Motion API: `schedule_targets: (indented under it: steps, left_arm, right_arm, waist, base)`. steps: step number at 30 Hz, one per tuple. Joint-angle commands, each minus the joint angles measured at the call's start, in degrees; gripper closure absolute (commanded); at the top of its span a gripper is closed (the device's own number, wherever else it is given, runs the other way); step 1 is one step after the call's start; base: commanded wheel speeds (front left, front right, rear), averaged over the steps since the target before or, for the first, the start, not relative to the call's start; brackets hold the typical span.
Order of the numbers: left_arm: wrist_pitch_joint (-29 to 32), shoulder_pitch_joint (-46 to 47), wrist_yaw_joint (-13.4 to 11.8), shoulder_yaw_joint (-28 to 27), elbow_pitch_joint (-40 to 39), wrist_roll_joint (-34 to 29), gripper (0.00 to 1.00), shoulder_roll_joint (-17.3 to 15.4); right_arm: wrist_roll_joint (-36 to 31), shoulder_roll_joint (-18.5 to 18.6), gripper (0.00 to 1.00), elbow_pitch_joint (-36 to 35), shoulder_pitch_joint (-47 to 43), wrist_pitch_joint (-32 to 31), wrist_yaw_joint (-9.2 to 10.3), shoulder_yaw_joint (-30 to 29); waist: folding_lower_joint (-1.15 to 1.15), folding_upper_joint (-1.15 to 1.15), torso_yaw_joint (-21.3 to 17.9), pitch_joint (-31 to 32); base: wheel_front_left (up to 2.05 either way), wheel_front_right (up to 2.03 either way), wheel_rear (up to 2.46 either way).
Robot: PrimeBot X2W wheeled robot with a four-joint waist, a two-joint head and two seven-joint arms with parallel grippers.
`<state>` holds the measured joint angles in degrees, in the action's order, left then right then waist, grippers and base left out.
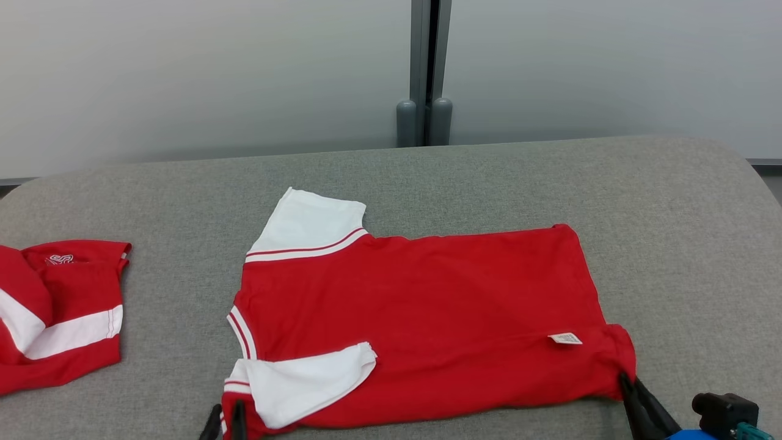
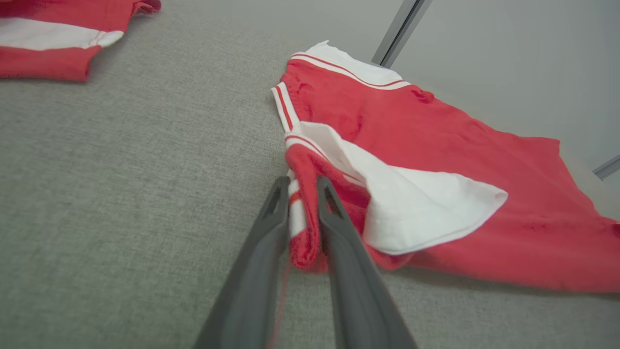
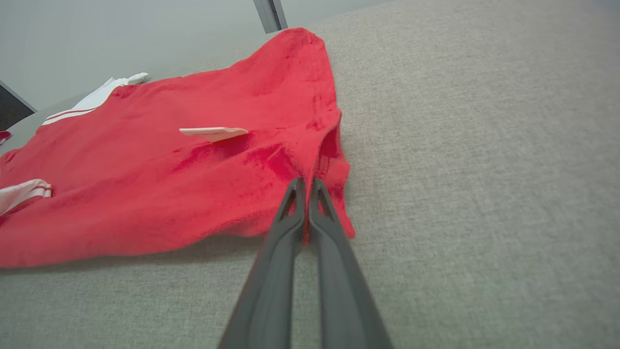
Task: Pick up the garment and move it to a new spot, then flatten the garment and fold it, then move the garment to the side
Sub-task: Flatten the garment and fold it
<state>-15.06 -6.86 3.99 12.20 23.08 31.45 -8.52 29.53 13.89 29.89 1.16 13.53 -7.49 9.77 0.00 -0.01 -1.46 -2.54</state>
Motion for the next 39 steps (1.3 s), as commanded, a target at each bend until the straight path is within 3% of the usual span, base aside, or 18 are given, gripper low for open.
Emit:
schedule_targets:
  steps: [1,10,23,30,39]
  left_arm:
    - [-0.16,0.01,-0.19,-0.64,-0.77,-0.51,0.0,-0.06]
    - [-0.16,1.17,0.08,-7.03,-10.3,-7.45,0.0,1.86]
    - [-0.15,4.0,-0.7,-12.86,-17.8,-21.3,0.0,4.15]
    - [-0.15,3.99,-0.99,-14.13,-16.52,-26.31,0.0,4.46]
    - [-0.16,2.66,-0.23,-14.92,-11.75,-27.64,0.0,4.69]
  right_arm:
    - [-0.75,-0.27,0.0,-0.71,-0.81,-0.13,-0.01,-0.95]
    - [-4.49,-1.85,0.0,-6.38,0.12,0.79,-0.02,-5.82]
    - [-10.22,-6.14,0.0,-16.25,3.1,1.71,-0.02,-5.47]
    - [-14.01,-7.96,0.0,-19.02,1.13,1.74,-0.01,-6.4]
    - [-17.54,-9.14,0.0,-16.45,-0.41,1.75,-0.01,-8.46]
  waist:
    - [0.0,0.01,-0.08,0.07]
    - [0.0,0.01,-0.22,0.99]
    - [0.0,0.01,-0.32,1.77]
    - [0.0,0.01,-0.14,2.22]
    - [0.0,0.01,-0.39,2.6]
  base:
    - [0.0,0.0,0.0]
    - [0.0,0.0,0.0]
    - [0.0,0.0,0.0]
    - [0.0,0.0,0.0]
    - [0.0,0.0,0.0]
